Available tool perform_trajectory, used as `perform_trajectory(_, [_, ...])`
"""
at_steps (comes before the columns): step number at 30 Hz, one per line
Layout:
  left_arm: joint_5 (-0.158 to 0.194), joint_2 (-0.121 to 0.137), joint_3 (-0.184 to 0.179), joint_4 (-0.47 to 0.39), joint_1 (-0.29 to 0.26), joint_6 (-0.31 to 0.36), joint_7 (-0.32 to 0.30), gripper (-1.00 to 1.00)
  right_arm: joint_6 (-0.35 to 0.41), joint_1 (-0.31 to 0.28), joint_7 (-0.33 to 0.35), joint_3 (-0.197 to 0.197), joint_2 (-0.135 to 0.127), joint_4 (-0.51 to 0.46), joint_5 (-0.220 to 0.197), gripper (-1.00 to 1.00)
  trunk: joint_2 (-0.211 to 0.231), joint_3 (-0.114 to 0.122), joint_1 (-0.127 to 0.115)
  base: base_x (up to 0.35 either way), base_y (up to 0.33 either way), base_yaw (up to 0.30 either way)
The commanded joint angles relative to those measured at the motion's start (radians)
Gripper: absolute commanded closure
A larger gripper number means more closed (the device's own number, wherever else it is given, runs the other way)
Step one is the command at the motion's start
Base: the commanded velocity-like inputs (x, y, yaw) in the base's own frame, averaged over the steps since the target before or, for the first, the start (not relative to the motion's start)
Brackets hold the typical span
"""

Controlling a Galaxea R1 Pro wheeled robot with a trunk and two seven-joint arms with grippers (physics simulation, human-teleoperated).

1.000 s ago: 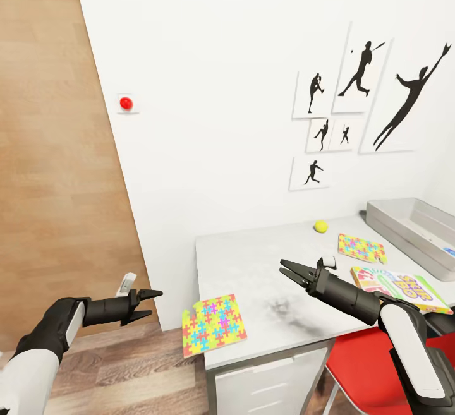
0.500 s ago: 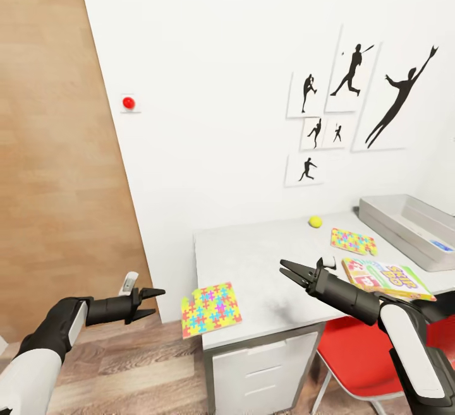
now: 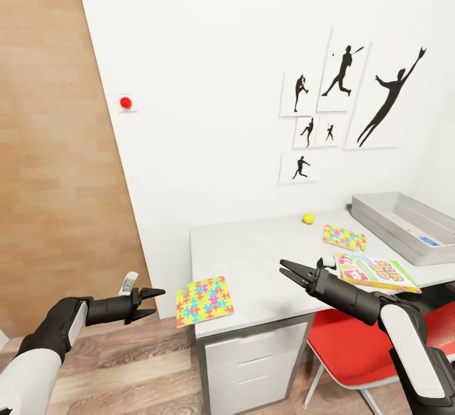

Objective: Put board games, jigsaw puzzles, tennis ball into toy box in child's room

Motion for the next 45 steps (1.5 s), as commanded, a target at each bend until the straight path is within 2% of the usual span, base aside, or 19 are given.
perform_trajectory(1, [-0.008, 0.000, 0.004, 0.000, -0.001, 0.008, -0.007, -1.00, 0.005, -0.001, 0.006, -0.001, 0.000, 0.000, 0.004, -1.00, -0.001, -0.001, 0.000, 0.040, -0.004, 0.000])
perform_trajectory(13, [-0.006, 0.005, 0.005, -0.001, -0.001, 0.009, -0.008, -1.00, 0.003, -0.001, 0.006, -0.001, 0.001, 0.000, 0.006, -1.00, -0.001, -0.001, 0.000, 0.030, 0.010, 0.000])
perform_trajectory(45, [-0.007, 0.008, 0.006, -0.001, -0.002, 0.007, -0.007, -1.00, 0.003, -0.001, 0.004, 0.001, 0.002, 0.000, 0.007, -1.00, -0.225, -0.101, 0.123, 0.000, 0.000, 0.000])
